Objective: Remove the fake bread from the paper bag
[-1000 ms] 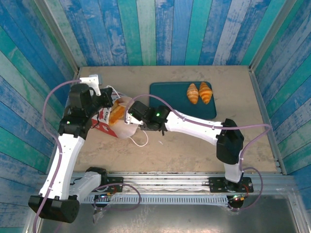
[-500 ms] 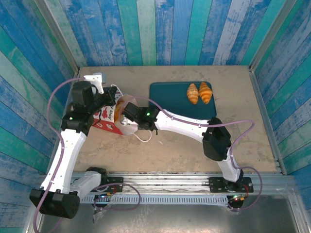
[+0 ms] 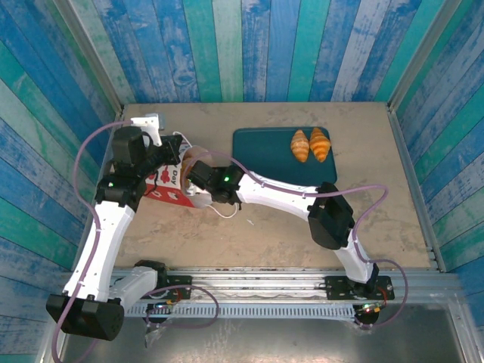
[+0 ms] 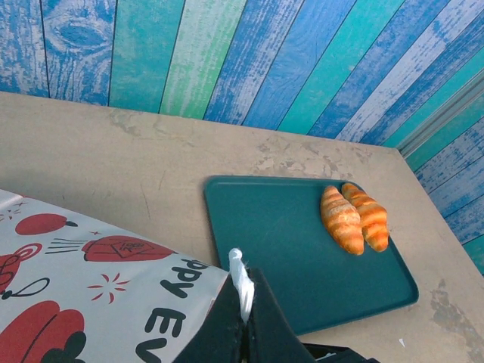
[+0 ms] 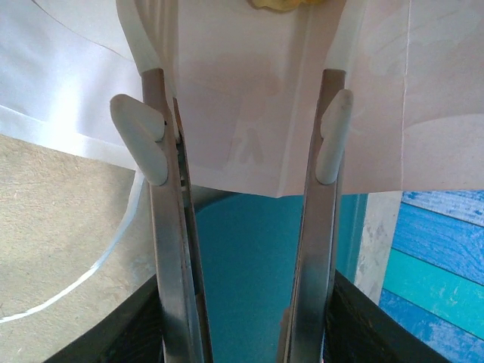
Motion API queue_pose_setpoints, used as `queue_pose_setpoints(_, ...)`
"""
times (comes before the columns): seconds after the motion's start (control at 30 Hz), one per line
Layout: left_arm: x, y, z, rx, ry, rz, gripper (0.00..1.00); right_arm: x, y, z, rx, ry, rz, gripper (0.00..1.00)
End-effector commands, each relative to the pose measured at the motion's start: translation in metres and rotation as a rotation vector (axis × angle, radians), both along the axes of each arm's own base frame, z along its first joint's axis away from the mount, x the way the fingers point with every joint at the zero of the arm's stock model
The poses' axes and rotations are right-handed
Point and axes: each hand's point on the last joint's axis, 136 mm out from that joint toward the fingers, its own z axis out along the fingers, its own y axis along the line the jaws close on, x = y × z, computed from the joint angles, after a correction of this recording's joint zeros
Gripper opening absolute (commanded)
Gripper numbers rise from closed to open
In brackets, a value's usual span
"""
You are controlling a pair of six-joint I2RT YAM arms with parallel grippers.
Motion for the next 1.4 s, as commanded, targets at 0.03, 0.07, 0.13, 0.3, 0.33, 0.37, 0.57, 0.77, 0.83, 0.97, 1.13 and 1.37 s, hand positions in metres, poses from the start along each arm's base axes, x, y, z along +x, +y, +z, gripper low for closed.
queue_pose_setpoints(0.03,0.001,0.005,0.012,-0.008,-0.047,0.031,0.00,0.000,0.005,0.022,0.040,-0.042,0.005,0.49)
queue_pose_setpoints(0.07,0.001,0.006,0.012,-0.006,-0.048,0.041,0.00,0.000,0.005,0.022,0.040,-0.042,0.005,0.49)
queue_pose_setpoints(0.13,0.002,0.009,0.012,-0.005,-0.050,0.061,0.00,0.000,0.004,0.036,0.066,-0.054,0.004,0.49)
queue_pose_setpoints(0.3,0.005,0.013,0.009,-0.003,-0.043,0.087,0.00,-0.046,-0.025,0.023,0.106,0.180,-0.053,0.39)
queue_pose_setpoints(0.33,0.006,0.014,0.007,-0.005,-0.039,0.090,0.00,-0.050,-0.030,0.022,0.099,0.196,-0.051,0.39)
queue_pose_setpoints(0.37,0.007,0.013,0.007,-0.009,-0.039,0.088,0.00,-0.054,-0.034,0.021,0.095,0.207,-0.051,0.40)
queue_pose_setpoints(0.57,0.010,0.008,0.006,-0.024,-0.031,0.070,0.00,-0.051,-0.037,0.028,0.137,0.197,-0.097,0.40)
queue_pose_setpoints(0.77,0.007,0.006,0.007,-0.037,-0.029,0.057,0.00,-0.033,-0.015,0.044,0.365,0.345,-0.229,0.41)
queue_pose_setpoints(0.83,0.006,0.005,0.009,-0.050,-0.034,0.052,0.00,-0.036,-0.011,0.040,0.418,0.462,-0.304,0.41)
queue_pose_setpoints(0.97,0.003,0.002,0.011,-0.074,-0.044,0.040,0.00,-0.051,-0.001,0.033,0.571,0.746,-0.474,0.42)
queue_pose_setpoints(1.13,0.004,0.001,0.011,-0.076,-0.042,0.037,0.00,-0.072,0.019,0.030,0.704,0.996,-0.634,0.46)
queue_pose_setpoints(1.37,0.004,0.000,0.011,-0.081,-0.040,0.033,0.00,-0.074,0.051,0.025,0.938,1.185,-0.794,0.48)
